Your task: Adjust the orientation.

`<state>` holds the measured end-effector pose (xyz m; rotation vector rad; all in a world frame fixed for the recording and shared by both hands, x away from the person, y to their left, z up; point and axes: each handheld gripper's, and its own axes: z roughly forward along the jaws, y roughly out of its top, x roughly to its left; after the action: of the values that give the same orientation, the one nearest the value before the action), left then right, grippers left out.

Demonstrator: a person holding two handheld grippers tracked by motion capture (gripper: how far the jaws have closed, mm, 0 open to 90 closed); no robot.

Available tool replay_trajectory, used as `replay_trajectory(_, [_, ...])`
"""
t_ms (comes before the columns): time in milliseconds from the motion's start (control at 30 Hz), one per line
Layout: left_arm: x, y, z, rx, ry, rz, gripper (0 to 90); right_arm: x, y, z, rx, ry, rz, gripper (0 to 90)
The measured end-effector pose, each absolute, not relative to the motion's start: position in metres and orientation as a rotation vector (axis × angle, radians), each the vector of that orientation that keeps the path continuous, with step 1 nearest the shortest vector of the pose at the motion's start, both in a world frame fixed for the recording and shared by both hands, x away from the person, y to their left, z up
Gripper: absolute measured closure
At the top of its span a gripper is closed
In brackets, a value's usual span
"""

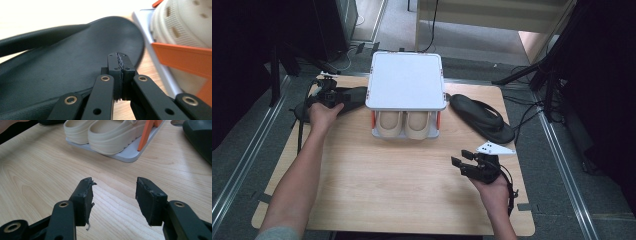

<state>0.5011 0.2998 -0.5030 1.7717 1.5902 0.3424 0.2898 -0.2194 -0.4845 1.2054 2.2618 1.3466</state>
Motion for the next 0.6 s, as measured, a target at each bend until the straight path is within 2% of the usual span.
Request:
replay_trajectory(133, [0.503, 0.300, -0.506, 1.769, 1.594, 0.367, 90.0, 0.290, -0.218, -0.485, 1.207, 2.274, 1.345, 48.8])
replay_trajectory(600, [0.478, 0.310, -0.501, 1.877, 1.579, 0.276, 90.0, 0.296, -0.219, -0.483, 1.200, 2.270, 1.345, 48.8])
